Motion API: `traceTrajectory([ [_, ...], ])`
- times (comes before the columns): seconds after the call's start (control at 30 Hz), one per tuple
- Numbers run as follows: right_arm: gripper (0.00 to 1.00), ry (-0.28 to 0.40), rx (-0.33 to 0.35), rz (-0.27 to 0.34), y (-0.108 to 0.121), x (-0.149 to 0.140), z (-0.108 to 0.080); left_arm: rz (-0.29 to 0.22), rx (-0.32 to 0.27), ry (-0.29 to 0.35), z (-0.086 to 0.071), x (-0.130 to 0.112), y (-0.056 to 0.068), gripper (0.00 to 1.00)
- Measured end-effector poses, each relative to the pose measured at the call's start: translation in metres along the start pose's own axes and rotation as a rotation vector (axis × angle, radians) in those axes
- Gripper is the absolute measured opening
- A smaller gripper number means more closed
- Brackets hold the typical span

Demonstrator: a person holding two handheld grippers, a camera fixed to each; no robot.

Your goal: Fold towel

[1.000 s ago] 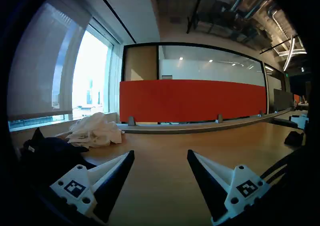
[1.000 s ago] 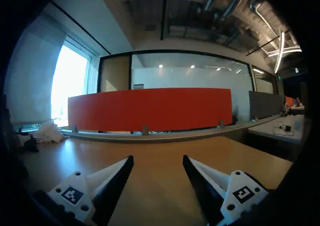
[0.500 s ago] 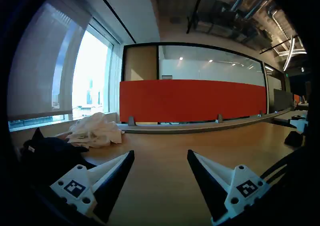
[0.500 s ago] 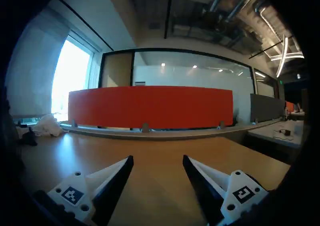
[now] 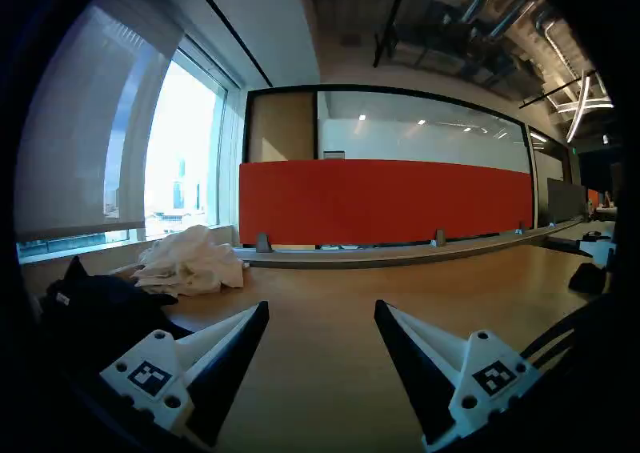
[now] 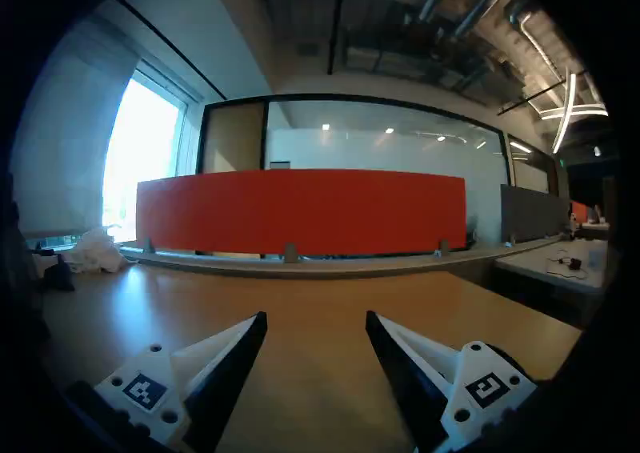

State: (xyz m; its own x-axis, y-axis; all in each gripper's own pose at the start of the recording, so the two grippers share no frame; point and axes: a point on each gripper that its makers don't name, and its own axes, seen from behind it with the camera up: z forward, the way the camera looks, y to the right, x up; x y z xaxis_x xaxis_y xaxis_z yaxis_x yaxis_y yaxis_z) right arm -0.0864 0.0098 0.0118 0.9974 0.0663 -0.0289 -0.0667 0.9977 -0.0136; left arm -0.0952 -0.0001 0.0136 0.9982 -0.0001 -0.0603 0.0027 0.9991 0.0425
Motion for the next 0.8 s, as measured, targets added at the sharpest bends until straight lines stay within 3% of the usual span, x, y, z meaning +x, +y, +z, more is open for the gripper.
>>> traceTrajectory([
  [0.8,0.97,-0.001,0.007,0.000,-0.0012,0.0020,-0.0004,0.000,0.000,0.000,0.0002,0.0005,0.0001,0.98],
])
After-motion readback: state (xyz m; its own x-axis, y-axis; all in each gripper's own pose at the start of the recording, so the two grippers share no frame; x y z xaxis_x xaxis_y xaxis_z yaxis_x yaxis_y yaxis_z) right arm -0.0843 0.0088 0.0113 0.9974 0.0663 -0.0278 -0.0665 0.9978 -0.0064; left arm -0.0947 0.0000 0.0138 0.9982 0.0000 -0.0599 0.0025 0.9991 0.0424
